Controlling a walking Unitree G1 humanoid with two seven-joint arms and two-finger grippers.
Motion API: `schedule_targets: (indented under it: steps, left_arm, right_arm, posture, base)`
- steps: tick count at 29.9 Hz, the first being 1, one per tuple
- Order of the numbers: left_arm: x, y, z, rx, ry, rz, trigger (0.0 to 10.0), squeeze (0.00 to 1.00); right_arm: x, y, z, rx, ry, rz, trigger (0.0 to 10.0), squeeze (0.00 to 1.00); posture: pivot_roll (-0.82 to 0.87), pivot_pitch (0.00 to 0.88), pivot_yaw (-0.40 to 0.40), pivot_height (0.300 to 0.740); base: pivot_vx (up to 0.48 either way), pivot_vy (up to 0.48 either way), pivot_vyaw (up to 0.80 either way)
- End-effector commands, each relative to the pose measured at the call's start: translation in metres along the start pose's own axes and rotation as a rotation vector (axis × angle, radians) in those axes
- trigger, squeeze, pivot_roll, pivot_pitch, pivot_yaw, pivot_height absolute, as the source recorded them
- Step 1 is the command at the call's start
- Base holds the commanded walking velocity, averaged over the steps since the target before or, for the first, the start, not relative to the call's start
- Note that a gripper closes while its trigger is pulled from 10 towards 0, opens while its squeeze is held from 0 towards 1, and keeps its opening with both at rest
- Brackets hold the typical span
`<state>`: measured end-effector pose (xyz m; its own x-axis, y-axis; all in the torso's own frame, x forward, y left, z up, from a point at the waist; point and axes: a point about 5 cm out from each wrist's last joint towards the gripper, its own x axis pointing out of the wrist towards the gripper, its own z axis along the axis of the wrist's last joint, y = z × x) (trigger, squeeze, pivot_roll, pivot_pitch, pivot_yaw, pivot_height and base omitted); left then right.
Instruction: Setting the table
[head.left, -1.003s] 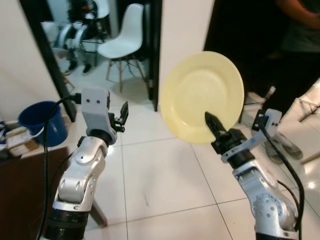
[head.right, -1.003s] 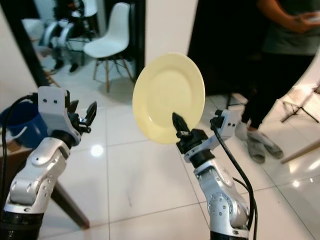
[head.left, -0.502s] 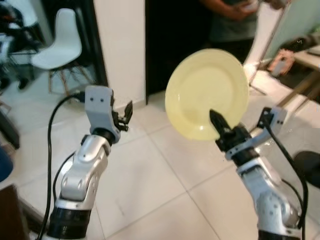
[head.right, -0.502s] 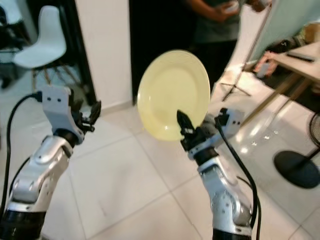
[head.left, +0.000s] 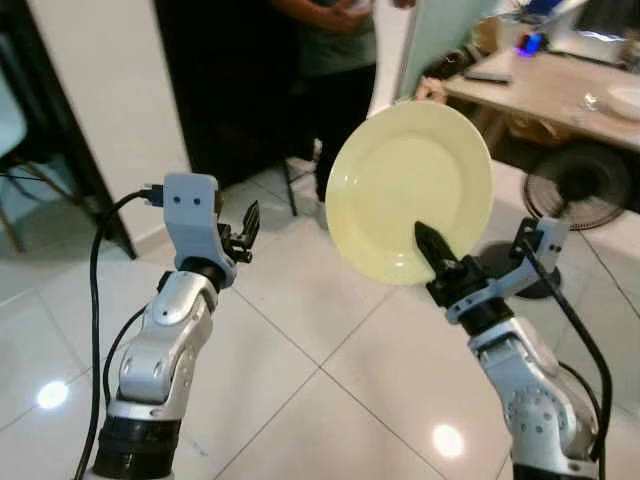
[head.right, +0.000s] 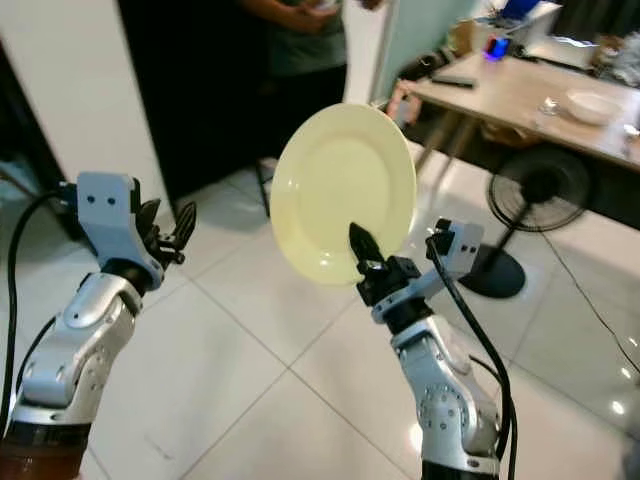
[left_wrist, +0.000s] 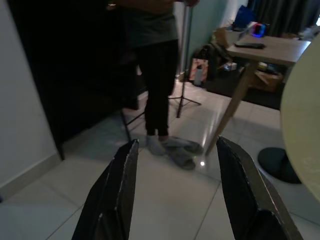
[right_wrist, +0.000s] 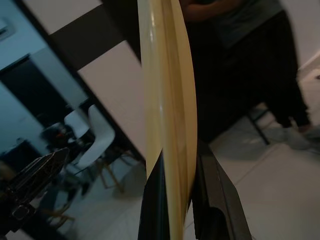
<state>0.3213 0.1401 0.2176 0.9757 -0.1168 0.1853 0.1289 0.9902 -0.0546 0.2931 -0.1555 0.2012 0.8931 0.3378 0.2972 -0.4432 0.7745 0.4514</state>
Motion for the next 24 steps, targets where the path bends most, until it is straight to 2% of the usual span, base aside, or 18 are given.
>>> schedule_targets:
  steps: [1, 5, 11, 24]
  left_arm:
    - [0.0009, -0.0003, -0.0021, 0.007, 0.008, 0.007, 10.0, 0.0]
    - [0.0025, 0.0011, -0.003, 0.029, 0.01, 0.024, 10.0, 0.0]
    - [0.0046, 0.0044, -0.006, 0.046, 0.026, 0.048, 10.0, 0.0]
    - [0.006, 0.009, -0.0075, 0.054, 0.036, 0.069, 10.0, 0.02]
  right_arm:
    - [-0.0002, -0.0006, 0.0031, -0.008, -0.011, -0.004, 10.0, 0.0]
    - [0.0, -0.0015, 0.0026, -0.028, -0.004, -0.013, 10.0, 0.0]
    - [0.0003, -0.0015, 0.0006, -0.047, 0.009, -0.015, 10.0, 0.0]
    - [0.0001, -0.0019, -0.0005, -0.034, 0.009, -0.018, 10.0, 0.0]
  posture:
    - [-0.09, 0.0, 0.079, 0.74]
    - [-0.09, 0.0, 0.079, 0.74]
    - [-0.09, 0.0, 0.079, 0.74]
    - [-0.09, 0.0, 0.083, 0.74]
  base:
    - [0.0, 0.0, -0.8]
    - [0.281, 0.0, -0.8]
    - [0.48, 0.0, -0.08]
    - [0.48, 0.0, -0.8]
